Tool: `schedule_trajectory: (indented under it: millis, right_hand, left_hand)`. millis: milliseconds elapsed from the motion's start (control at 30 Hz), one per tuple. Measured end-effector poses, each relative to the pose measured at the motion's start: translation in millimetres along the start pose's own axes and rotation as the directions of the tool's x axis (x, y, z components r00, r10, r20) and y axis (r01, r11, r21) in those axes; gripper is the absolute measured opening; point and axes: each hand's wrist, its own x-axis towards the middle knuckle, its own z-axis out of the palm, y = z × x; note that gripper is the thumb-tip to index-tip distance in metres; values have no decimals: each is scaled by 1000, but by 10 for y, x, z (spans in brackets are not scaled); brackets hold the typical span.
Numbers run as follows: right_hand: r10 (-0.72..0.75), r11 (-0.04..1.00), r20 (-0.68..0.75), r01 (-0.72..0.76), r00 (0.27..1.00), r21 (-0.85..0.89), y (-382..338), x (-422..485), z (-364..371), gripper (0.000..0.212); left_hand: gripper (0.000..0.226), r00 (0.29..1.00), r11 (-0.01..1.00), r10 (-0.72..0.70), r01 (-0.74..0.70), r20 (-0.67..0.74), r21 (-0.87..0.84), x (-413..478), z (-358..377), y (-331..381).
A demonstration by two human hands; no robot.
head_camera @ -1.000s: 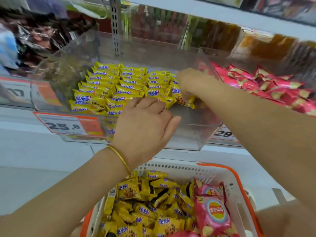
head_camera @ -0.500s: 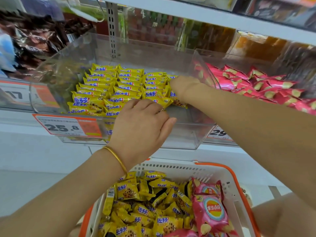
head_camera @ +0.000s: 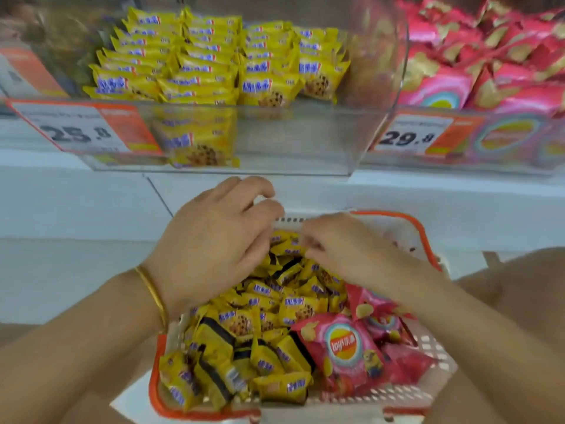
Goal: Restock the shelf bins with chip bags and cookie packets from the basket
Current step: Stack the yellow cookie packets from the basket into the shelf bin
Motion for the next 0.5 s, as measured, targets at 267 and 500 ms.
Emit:
schedule_trajectory:
  millis: [267,500]
  right_hand:
    - [222,969,6,-220,975,-115,426,1021,1506,46]
    - [183,949,-153,-215,971,-229,477,1076,1461,27]
  left_hand:
    - [48,963,994,-107,105,247,19,120,338,-145]
    - [38,966,996,-83,73,244,47,207,440,-177]
